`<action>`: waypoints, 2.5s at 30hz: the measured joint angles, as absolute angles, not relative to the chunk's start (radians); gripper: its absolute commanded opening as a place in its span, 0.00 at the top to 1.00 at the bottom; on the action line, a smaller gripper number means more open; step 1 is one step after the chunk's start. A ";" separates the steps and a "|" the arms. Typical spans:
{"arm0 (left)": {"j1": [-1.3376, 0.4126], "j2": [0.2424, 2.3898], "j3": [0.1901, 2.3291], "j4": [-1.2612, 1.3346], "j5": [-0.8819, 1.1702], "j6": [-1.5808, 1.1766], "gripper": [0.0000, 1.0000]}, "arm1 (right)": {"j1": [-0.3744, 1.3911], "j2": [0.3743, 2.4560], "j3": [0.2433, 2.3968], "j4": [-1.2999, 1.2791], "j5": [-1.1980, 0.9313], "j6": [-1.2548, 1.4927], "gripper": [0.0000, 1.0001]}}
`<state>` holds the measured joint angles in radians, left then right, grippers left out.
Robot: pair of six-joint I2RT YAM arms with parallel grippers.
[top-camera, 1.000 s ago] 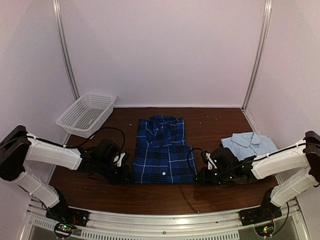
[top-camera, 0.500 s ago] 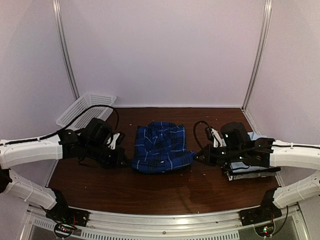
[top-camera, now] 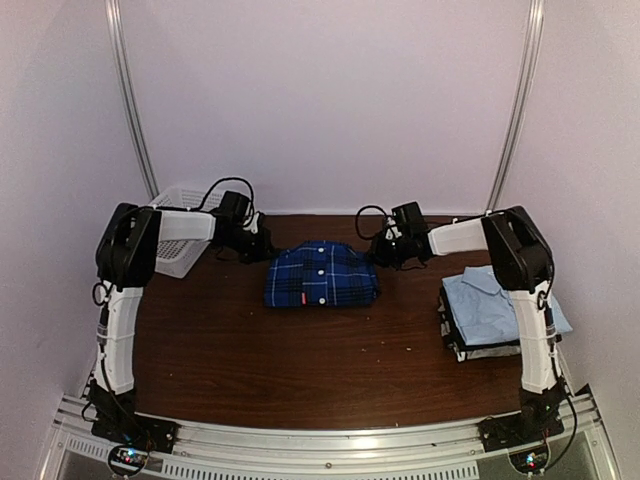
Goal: Fold and stack the long sleeve shirts
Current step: Fold the 2/3-rectangle-folded shirt at the center of the board, then move the square-folded shirt to the center of the board, then smooth out the square-folded shirt at the center of the board.
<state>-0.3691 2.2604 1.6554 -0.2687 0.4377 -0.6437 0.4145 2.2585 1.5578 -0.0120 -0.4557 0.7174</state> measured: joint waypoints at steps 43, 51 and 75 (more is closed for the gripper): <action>-0.424 1.927 1.291 -0.189 0.308 -0.641 0.43 | 0.430 1.796 1.054 0.029 -0.416 0.645 0.61; -0.527 1.837 1.246 -0.220 0.283 -0.635 0.66 | 0.561 1.758 1.060 0.007 -0.389 0.625 0.74; -0.578 2.188 1.526 -0.267 0.285 -0.644 0.65 | 0.534 2.070 1.299 -0.059 -0.364 0.627 0.62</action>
